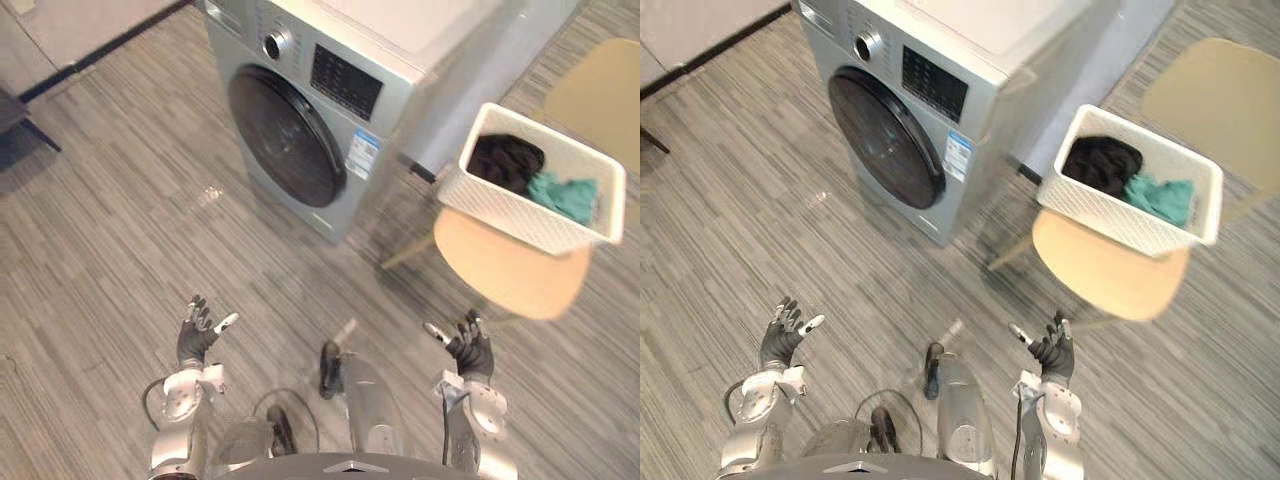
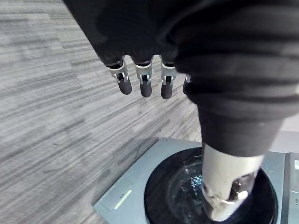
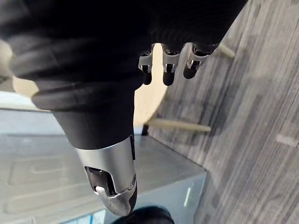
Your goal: Pick up the laundry basket with both hands and put the clothes into the washing machine.
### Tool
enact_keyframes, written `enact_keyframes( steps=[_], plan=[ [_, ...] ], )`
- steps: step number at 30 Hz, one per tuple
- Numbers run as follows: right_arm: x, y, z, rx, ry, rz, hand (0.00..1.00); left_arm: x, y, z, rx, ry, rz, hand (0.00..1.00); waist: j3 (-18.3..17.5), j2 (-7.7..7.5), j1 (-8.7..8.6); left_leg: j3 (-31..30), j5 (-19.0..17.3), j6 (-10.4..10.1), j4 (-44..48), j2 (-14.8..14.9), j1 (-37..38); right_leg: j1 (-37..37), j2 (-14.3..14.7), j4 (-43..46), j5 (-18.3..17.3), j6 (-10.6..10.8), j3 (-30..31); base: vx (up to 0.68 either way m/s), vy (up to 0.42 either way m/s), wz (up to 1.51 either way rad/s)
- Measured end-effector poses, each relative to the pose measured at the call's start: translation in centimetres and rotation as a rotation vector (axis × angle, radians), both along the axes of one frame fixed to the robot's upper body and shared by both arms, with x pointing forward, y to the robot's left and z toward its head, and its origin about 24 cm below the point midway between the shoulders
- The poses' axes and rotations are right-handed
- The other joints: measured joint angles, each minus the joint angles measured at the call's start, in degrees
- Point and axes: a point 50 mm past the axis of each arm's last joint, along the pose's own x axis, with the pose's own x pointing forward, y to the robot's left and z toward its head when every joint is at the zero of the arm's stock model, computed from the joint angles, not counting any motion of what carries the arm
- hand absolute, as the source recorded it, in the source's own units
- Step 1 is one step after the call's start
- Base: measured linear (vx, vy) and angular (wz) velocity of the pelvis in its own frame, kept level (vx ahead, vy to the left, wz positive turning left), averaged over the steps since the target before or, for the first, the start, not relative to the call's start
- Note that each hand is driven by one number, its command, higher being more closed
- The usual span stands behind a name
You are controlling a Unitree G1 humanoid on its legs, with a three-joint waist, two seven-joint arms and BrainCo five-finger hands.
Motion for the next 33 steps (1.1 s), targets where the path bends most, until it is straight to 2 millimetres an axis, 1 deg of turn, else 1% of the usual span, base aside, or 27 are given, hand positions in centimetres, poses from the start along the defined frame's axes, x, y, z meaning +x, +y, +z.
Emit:
enact_keyframes(
  steps=[1, 2, 3, 5, 6, 8, 9, 10, 11, 12, 13, 14, 15, 17, 19, 20, 21, 22, 23, 25, 26, 27, 28, 29, 31, 32, 33],
  plan=[
    [0.0, 0.6, 0.5, -0.002, -0.02, 0.028, 0.0, 0.0, 0.0, 0.0, 0.0, 0.0, -0.001, 0.0, 0.12, 0.21, 0.12, 0.07, 5.58, 1.86, 11.18, 3.23, -3.38, 3.56, 0.56, -1.07, -1.2, -0.01, -0.5, 0.59, -0.022, 0.21],
    [-0.2, 1.1, 1.1, -0.005, -0.042, 0.046, 0.0, 0.0, 0.1, 0.0, 0.003, 0.002, 0.001, 0.0, 0.24, 0.19, 0.81, -0.4, 7.6, 3.02, 20.39, 6.52, -6.43, 7.15, 1.29, -2.39, -1.81, -0.13, -0.32, 0.58, -0.044, 0.02],
    [-0.4, 1.2, 1.7, -0.01, -0.07, 0.048, 0.0, 0.0, 0.0, 0.0, 0.003, 0.002, 0.0, 0.0, 0.32, 0.11, 1.7, -1.46, 7.81, 3.38, 28.38, 9.56, -9.41, 12.16, 2.16, -4.99, -2.01, -0.21, 0.22, 0.55, -0.008, -0.11],
    [-0.6, 1.1, 2.4, -0.022, -0.102, 0.042, 0.0, 0.0, -0.1, 0.1, 0.003, -0.002, -0.004, 0.0, 0.29, -0.2, 2.82, -2.02, 7.78, 3.36, 32.53, 11.43, -13.16, 16.36, 2.08, -7.38, -2.0, -0.21, 1.71, 0.51, 0.047, -0.29],
    [-0.6, 1.1, 2.7, -0.031, -0.114, 0.054, 0.0, 0.0, -0.3, 0.3, 0.004, -0.012, -0.008, 0.0, 0.3, -0.27, 3.72, -1.73, 7.58, 3.12, 32.14, 12.74, -16.15, 18.61, 1.59, -8.53, -2.0, -0.2, 3.43, 0.49, 0.143, -0.53],
    [-0.6, 1.2, 2.8, -0.032, -0.117, 0.062, 0.0, 0.0, -0.3, 0.6, 0.004, -0.021, -0.011, 0.0, 0.48, -0.61, 4.35, -0.16, 7.16, 2.98, 25.74, 13.52, -19.98, 20.45, -0.05, -8.96, -2.03, -0.13, 5.9, 0.48, 0.211, -0.51],
    [-0.7, 1.4, 2.7, -0.027, -0.112, 0.071, 0.0, 0.0, -0.3, 0.5, 0.003, -0.018, -0.011, 0.0, 0.87, -1.28, 4.34, 0.8, 7.16, 3.0, 18.06, 13.28, -21.28, 21.59, -1.78, -8.63, -2.14, 0.12, 7.08, 0.46, 0.313, -0.5],
    [-0.8, 1.7, 2.6, -0.021, -0.106, 0.084, 0.0, -0.1, -0.3, 0.5, 0.003, -0.018, -0.011, 0.0, 0.85, -1.33, 4.48, 1.22, 7.89, 2.81, 7.32, 12.27, -21.11, 23.01, -3.66, -8.24, -2.47, 2.13, 8.54, 0.46, 0.345, -0.56],
    [-0.8, 1.8, 2.5, -0.019, -0.103, 0.09, 0.0, -0.2, -0.4, 0.4, 0.001, -0.013, -0.01, 0.0, 0.62, -1.11, 4.68, 0.94, 9.74, 2.76, 0.24, 11.58, -20.37, 23.35, -4.43, -7.82, -2.74, 3.68, 9.47, 0.47, 0.43, -0.9],
    [-1.1, 1.8, 2.5, -0.029, -0.094, 0.108, 0.0, -0.9, -0.6, 0.1, -0.014, 0.001, 0.0, 0.0, -0.86, 1.05, 5.38, -1.57, 21.82, 5.06, -16.54, 10.52, -17.01, 23.18, -4.8, -5.88, -4.28, 8.66, 11.59, 0.46, 0.468, -0.85],
    [-0.9, 2.7, 1.7, 0.002, -0.071, 0.13, 0.0, -1.1, 0.0, -0.1, 0.0, 0.014, 0.017, 0.0, -1.34, -1.43, 4.73, -3.11, 21.95, -2.34, -15.72, 8.09, -16.97, 22.96, -7.16, -4.64, -7.63, 12.13, 14.85, 0.5, 0.458, -0.6],
    [-1.0, 3.1, 1.5, 0.021, -0.064, 0.13, 0.0, -0.6, -0.1, 0.1, 0.002, 0.006, 0.018, 0.0, -1.72, -2.06, 4.27, -3.28, 21.18, -2.02, -14.79, 7.55, -17.82, 21.93, -7.4, -4.96, -7.72, 12.0, 16.17, 0.4, 0.328, -0.24],
    [-0.7, 4.0, 1.4, 0.055, -0.073, 0.137, 0.0, 0.1, -0.2, 0.6, 0.002, -0.023, 0.016, 0.0, -1.83, -2.44, 5.0, -4.89, 20.5, -1.34, -12.35, 7.32, -20.37, 18.84, -6.99, -6.14, -6.48, 12.11, 17.39, 0.3, 0.185, -0.39],
    [-0.4, 5.0, 1.4, 0.068, -0.079, 0.187, 0.0, 0.0, -0.4, 0.3, -0.001, -0.009, 0.009, 0.0, -1.62, -2.46, 5.09, -5.88, 17.68, -1.59, -8.08, 7.52, -20.79, 18.14, -6.65, -7.43, -3.42, 14.17, 19.86, 0.2, 0.169, -0.83],
    [0.1, 5.6, 1.6, 0.048, -0.087, 0.222, 0.0, -0.4, -0.2, 0.1, 0.007, -0.001, 0.015, 0.0, -1.68, -2.43, 5.17, -2.55, 14.09, -2.57, -6.54, 9.25, -18.12, 17.17, -6.6, -8.89, -0.24, 16.19, 25.7, 0.16, 0.211, -1.25],
    [0.4, 5.8, 1.7, 0.035, -0.093, 0.236, 0.0, -0.4, -0.2, 0.2, 0.01, -0.006, 0.021, 0.0, -1.69, -2.46, 5.33, -1.22, 13.76, -2.56, -6.72, 9.67, -17.82, 16.29, -6.68, -9.36, 0.77, 16.8, 26.59, 0.1, 0.186, -1.37],
    [1.5, 5.9, 1.8, 0.012, -0.107, 0.266, 0.0, -0.2, 0.1, 0.3, 0.022, -0.018, 0.034, 0.0, -1.75, -2.52, 5.45, 1.72, 13.59, -2.47, -8.55, 10.35, -17.34, 13.51, -7.15, -11.03, 3.64, 18.24, 26.17, 0.05, 0.169, -1.47],
    [2.8, 6.1, 1.9, -0.031, -0.115, 0.295, 0.0, 0.1, 0.2, 0.5, 0.025, -0.031, 0.037, 0.0, -1.73, -2.5, 5.92, 4.3, 13.59, -2.48, -11.23, 10.55, -17.23, 10.61, -7.75, -13.04, 6.66, 18.44, 24.74, 0.04, 0.19, -1.54],
    [3.8, 6.2, 2.1, -0.06, -0.126, 0.307, 0.0, 0.2, 0.3, 0.5, 0.021, -0.037, 0.043, 0.0, -1.64, -2.5, 6.2, 5.81, 13.59, -2.48, -12.61, 10.37, -17.43, 8.77, -8.36, -14.68, 8.34, 18.51, 23.49, 0.02, 0.149, -1.14],
    [5.4, 5.8, 2.6, -0.14, -0.135, 0.295, 0.0, 0.4, 0.4, 0.1, 0.02, -0.025, 0.057, 0.0, -0.45, -2.19, 5.99, 6.72, 13.59, -2.46, -13.13, 9.7, -17.68, 7.34, -9.07, -16.11, 10.05, 18.37, 23.38, -0.01, 0.119, -0.51],
    [5.7, 5.5, 2.8, -0.173, -0.135, 0.282, 0.0, 0.4, 0.4, -0.1, 0.022, -0.017, 0.056, 0.0, -0.08, -1.92, 5.75, 6.54, 13.6, -2.44, -13.14, 9.55, -17.67, 7.33, -9.22, -16.2, 10.22, 18.17, 23.29, -0.03, 0.088, -0.17],
    [6.4, 4.7, 3.2, -0.23, -0.141, 0.255, 0.0, 0.3, 0.6, -0.3, 0.026, -0.008, 0.061, 0.0, 0.73, -1.33, 5.17, 5.76, 13.61, -2.44, -13.15, 9.31, -17.61, 7.11, -9.31, -15.97, 10.25, 18.13, 23.05, -0.03, 0.048, 0.03],
    [6.9, 3.7, 3.9, -0.299, -0.152, 0.225, 0.0, 0.2, 0.7, -0.4, 0.024, -0.003, 0.074, 0.0, 1.56, -0.58, 5.2, 5.64, 13.63, -2.44, -13.26, 9.3, -17.61, 7.04, -9.26, -16.4, 10.14, 18.11, 22.94, -0.03, 0.033, 0.01],
    [7.2, 3.1, 4.3, -0.337, -0.16, 0.208, 0.0, 0.1, 0.7, -0.6, 0.026, 0.002, 0.077, 0.0, 1.93, -0.25, 5.29, 5.64, 13.64, -2.45, -13.37, 9.29, -17.66, 7.04, -9.26, -16.81, 10.13, 18.09, 22.92, -0.04, 0.008, -0.11],
    [8.5, 0.7, 6.1, -0.472, -0.191, 0.141, 0.0, 0.0, 0.8, -1.0, 0.03, 0.02, 0.077, 0.0, 3.49, 1.04, 5.05, 5.56, 14.45, -2.62, -14.44, 9.09, -18.71, 6.43, -9.32, -18.37, 10.15, 18.07, 22.76, -0.06, -0.024, -0.16],
    [8.8, 0.3, 6.5, -0.497, -0.199, 0.127, 0.0, 0.1, 0.8, -0.9, 0.032, 0.016, 0.076, 0.0, 4.07, 1.12, 4.92, 5.55, 15.04, -2.67, -14.75, 9.01, -19.08, 6.06, -9.36, -18.68, 10.15, 18.07, 22.7, -0.13, -0.067, -0.07],
    [9.6, -0.4, 7.5, -0.545, -0.223, 0.114, 0.0, 0.5, 0.7, -0.7, 0.033, 0.0, 0.065, 0.0, 5.56, 1.23, 4.69, 5.45, 16.63, -2.8, -16.66, 8.68, -19.72, 4.96, -9.36, -19.29, 10.16, 18.06, 22.04, -0.13, -0.066, 0.01]
  ],
)
